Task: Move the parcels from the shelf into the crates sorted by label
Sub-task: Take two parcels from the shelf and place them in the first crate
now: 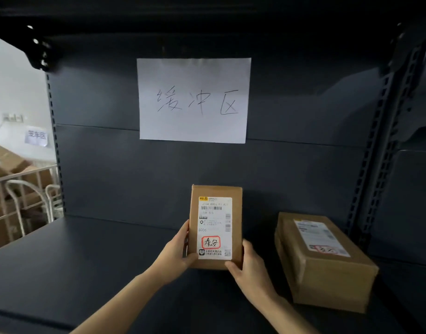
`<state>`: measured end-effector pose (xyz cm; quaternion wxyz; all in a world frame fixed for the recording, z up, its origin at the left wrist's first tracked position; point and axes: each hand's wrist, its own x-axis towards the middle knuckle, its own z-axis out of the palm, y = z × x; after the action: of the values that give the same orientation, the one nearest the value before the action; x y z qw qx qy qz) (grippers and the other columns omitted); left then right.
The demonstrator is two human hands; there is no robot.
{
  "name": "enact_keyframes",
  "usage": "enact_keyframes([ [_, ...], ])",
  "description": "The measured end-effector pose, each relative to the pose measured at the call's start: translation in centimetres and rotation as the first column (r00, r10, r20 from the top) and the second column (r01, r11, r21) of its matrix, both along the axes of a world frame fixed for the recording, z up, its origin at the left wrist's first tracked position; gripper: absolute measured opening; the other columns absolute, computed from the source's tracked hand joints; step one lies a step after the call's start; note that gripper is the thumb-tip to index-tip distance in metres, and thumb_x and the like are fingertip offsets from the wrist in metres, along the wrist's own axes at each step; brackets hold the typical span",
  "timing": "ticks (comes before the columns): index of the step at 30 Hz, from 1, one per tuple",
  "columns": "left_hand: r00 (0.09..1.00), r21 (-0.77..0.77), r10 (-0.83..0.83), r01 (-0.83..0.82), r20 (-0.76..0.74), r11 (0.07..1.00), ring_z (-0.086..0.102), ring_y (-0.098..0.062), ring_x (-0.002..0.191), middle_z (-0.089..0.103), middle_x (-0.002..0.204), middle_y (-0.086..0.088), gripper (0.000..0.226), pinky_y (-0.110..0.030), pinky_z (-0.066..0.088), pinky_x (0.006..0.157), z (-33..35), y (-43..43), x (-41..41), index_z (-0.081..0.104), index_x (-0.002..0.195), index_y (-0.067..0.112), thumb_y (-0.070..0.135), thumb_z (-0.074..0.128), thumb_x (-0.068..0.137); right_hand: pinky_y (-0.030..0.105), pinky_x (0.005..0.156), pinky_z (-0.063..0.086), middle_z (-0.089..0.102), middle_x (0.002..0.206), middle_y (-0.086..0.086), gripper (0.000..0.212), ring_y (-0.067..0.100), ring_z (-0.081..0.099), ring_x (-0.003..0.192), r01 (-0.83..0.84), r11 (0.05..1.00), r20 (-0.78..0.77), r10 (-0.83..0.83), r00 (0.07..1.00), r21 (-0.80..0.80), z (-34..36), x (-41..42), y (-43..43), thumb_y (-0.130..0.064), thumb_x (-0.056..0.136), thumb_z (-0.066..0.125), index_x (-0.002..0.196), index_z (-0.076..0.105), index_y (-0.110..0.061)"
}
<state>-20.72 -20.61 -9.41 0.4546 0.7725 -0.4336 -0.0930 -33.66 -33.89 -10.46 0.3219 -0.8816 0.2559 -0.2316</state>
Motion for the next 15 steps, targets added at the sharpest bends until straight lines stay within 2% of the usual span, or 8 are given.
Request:
enact_keyframes([
  [2,0.997,0.035,0.034,-0.037,0.074,0.999,0.042,0.005,0.117,0.04,0.119,0.032,0.079,-0.017,0.04,0.097,-0.6,0.1,0.3,0.011,0.14,0.038,0.006,0.059,0.086,0.021,0.098,0.043,0.051,0.136,-0.001,0.051,0.011,0.049,0.126,0.02,1.0,-0.013,-0.02,1.0,0.006,-0.7,0.7,0.1,-0.018,0.088,0.062,0.132,0.035,-0.016],
  [5,0.989,0.076,0.086,-0.096,0.123,0.992,0.044,-0.003,0.125,0.041,0.137,0.018,0.083,-0.022,0.042,0.103,-1.9,0.0,1.0,0.01,0.145,0.03,0.009,0.061,0.084,0.02,0.093,0.047,0.053,0.132,0.001,0.04,0.012,0.052,0.122,0.045,0.999,-0.056,-0.046,0.997,-0.031,-1.2,1.4,0.1,-0.017,0.087,0.062,0.12,0.039,-0.015],
  [7,0.984,0.07,0.119,-0.13,0.135,0.989,0.048,-0.006,0.124,0.045,0.139,0.011,0.08,-0.023,0.044,0.101,-2.5,-0.2,1.2,0.015,0.144,0.027,0.011,0.063,0.083,0.019,0.091,0.047,0.053,0.13,0.001,0.037,0.013,0.053,0.121,0.055,0.996,-0.081,-0.06,0.995,-0.064,-1.2,1.7,0.2,-0.017,0.087,0.062,0.118,0.04,-0.015],
  [11,0.984,0.092,0.131,-0.142,0.12,0.986,0.048,-0.004,0.117,0.045,0.137,0.009,0.079,-0.025,0.046,0.097,-2.4,-0.4,1.3,0.018,0.141,0.026,0.023,0.067,0.08,0.022,0.093,0.048,0.051,0.132,0.001,0.045,0.013,0.052,0.121,0.026,0.994,-0.112,-0.038,0.993,-0.106,-1.1,1.5,0.0,-0.022,0.086,0.064,0.122,0.038,-0.016],
  [13,0.974,0.181,0.151,-0.181,0.168,0.967,0.038,-0.012,0.133,0.034,0.148,0.005,0.091,-0.033,0.042,0.105,-2.6,0.0,1.3,0.011,0.146,0.024,0.039,0.067,0.076,0.023,0.098,0.044,0.045,0.139,0.001,0.057,0.014,0.047,0.127,0.001,0.988,-0.153,-0.026,0.988,-0.157,-1.0,0.8,-0.2,-0.027,0.086,0.063,0.133,0.033,-0.016],
  [15,0.913,0.362,0.188,-0.324,0.362,0.874,0.013,-0.02,0.146,0.011,0.158,-0.003,0.099,-0.036,0.024,0.118,-2.8,0.5,0.8,-0.003,0.15,0.016,0.044,0.063,0.081,0.027,0.107,0.035,0.032,0.15,0.003,0.07,0.016,0.034,0.137,-0.019,0.965,-0.203,-0.036,0.978,-0.262,-0.8,-0.1,-0.6,-0.032,0.088,0.06,0.144,0.021,-0.015],
])
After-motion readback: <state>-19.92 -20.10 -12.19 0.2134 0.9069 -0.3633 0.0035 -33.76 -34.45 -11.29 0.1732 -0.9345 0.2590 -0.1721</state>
